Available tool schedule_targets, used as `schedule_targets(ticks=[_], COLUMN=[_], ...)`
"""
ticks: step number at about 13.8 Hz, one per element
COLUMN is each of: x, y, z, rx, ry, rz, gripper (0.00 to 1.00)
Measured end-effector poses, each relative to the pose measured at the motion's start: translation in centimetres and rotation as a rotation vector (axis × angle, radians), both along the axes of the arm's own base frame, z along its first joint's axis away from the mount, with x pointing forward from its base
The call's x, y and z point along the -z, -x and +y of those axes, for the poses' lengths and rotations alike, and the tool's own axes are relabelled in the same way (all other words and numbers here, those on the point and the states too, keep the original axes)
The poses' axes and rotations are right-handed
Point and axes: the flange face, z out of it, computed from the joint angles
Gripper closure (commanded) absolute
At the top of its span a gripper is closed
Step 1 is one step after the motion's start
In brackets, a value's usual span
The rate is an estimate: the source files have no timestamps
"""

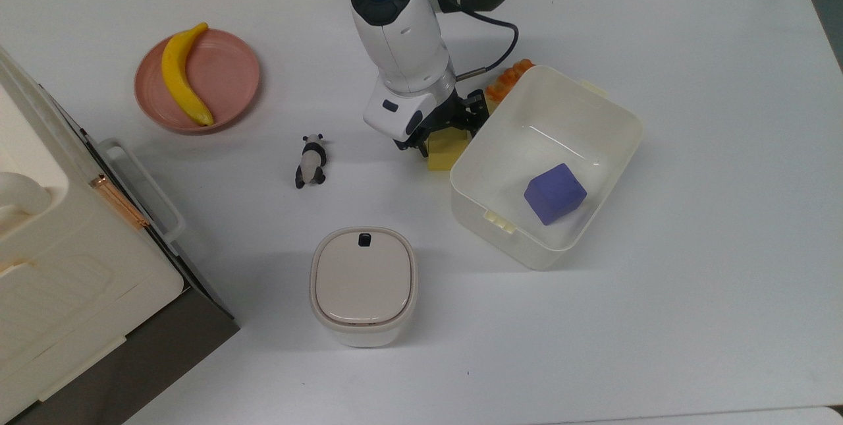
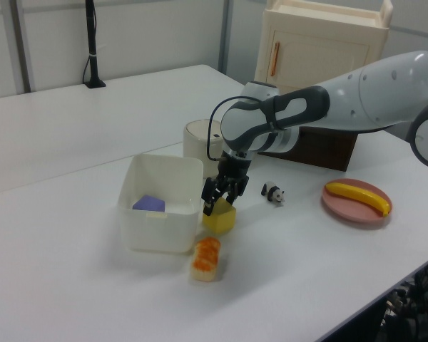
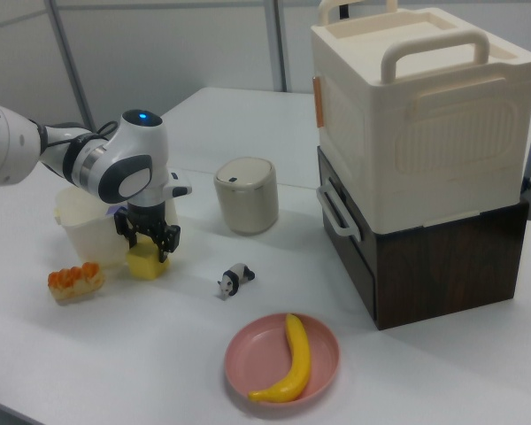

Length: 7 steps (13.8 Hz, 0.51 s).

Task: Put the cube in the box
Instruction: 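Lower the gripper onto the yellow cube and close on it, then lift the yellow cube and carry it over the white box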

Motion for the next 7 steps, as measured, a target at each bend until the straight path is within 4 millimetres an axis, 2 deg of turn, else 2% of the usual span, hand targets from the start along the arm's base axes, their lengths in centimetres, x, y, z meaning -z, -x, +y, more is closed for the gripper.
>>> schedule_targets(ticks=[1, 2, 4, 5, 7], x=[0.0, -0.3, -1.5, -3.4, -8.8], y=[-0.1, -0.1, 0.2, 0.4, 0.8], z=[-0.1, -0.5, -3.0, -4.8, -7.9], rx=[0.003, 0.003, -0.021, -0.039, -0.062], ry=[0.001, 0.002, 0.001, -0.009, -0.034], rz=[-0.002, -0.002, 0.042, 0.074, 0.112], gripper=[0.94, 0.97, 0.96, 0.96, 0.95])
